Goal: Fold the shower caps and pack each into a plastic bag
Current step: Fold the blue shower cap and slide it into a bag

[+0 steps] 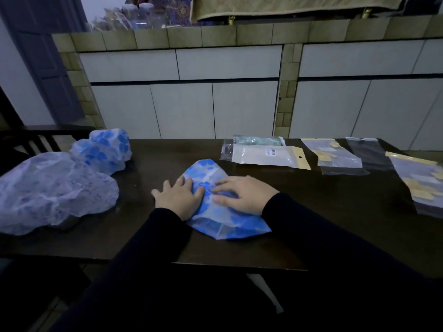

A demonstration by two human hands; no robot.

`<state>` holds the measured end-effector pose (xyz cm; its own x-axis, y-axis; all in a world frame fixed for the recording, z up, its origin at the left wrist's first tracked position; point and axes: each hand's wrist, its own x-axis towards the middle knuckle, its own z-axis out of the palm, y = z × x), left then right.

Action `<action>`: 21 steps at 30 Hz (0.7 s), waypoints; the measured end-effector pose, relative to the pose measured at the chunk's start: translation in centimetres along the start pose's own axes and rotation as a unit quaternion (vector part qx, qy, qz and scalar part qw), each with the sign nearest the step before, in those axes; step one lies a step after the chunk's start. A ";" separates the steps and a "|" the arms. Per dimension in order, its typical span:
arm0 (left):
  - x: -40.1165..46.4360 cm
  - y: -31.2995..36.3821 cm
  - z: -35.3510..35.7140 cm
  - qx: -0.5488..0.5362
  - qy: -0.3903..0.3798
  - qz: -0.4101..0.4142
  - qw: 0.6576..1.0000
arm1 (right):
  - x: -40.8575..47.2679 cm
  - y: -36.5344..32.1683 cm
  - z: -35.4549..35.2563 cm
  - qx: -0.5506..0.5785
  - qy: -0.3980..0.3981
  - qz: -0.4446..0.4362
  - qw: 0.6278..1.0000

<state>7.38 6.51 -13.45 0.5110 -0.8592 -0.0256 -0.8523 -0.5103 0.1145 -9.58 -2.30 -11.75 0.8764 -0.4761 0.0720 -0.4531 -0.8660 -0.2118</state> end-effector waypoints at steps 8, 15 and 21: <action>0.7 0.2 -1.2 0.046 0.054 0.001 0.997 | -1.9 0.6 0.8 -0.040 0.000 -0.052 0.998; -3.6 3.0 -1.1 -0.198 0.055 0.281 0.938 | -4.2 1.6 0.9 0.121 0.150 -0.153 0.969; -4.7 1.4 0.1 -0.214 0.003 0.314 0.925 | -7.1 3.3 0.3 0.176 0.082 -0.106 0.975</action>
<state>3.79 9.87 -13.29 -0.0676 -0.9806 0.1840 -0.8597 0.1508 0.4881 -17.21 -1.73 -13.20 0.8932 -0.3346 0.3005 -0.1539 -0.8553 -0.4948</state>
